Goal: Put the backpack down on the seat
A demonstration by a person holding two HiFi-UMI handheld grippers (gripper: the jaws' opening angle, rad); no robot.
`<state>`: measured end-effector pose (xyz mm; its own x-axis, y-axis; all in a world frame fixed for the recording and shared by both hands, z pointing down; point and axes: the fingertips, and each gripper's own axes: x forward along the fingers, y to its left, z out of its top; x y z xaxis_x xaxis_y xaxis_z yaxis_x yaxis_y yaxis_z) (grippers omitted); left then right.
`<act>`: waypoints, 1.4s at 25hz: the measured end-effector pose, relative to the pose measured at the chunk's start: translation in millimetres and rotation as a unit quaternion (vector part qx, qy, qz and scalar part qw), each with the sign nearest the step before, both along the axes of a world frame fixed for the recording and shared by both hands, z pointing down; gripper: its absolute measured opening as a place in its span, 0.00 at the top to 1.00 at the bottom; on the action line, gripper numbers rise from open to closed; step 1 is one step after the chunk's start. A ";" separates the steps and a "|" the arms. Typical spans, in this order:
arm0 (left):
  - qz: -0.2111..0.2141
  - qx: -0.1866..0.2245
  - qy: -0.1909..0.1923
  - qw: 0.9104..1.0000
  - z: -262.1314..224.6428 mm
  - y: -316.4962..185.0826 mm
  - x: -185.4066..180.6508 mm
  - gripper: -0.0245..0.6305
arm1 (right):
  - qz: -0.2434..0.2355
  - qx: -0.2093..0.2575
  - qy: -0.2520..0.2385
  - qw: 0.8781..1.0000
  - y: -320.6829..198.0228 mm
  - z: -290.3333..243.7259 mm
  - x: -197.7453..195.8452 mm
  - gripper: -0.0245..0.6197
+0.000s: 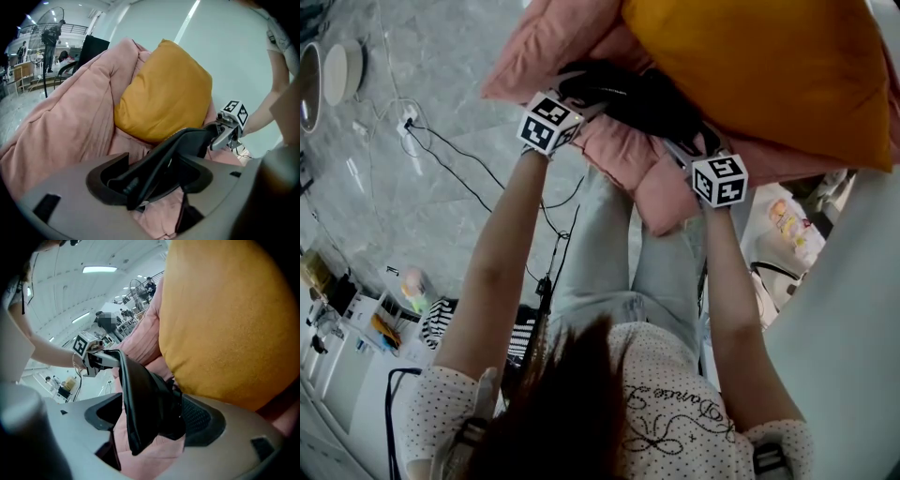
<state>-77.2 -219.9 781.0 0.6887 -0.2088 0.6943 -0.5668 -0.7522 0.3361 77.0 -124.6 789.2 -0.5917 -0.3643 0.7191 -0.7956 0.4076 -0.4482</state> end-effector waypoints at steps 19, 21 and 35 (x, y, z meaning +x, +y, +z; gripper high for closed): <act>-0.021 0.018 0.001 1.000 -53.9 0.6 -10.5 0.47 | -0.010 0.039 0.002 0.999 -23.4 -64.0 -9.6 0.28; -0.023 0.022 0.001 1.000 -62.3 0.7 -11.1 0.47 | -0.007 0.040 0.001 0.999 -22.2 -71.7 -8.4 0.28; -0.060 0.097 0.029 0.993 -165.7 4.0 -8.3 0.59 | 0.021 0.133 -0.019 0.991 -41.4 -183.1 -4.7 0.58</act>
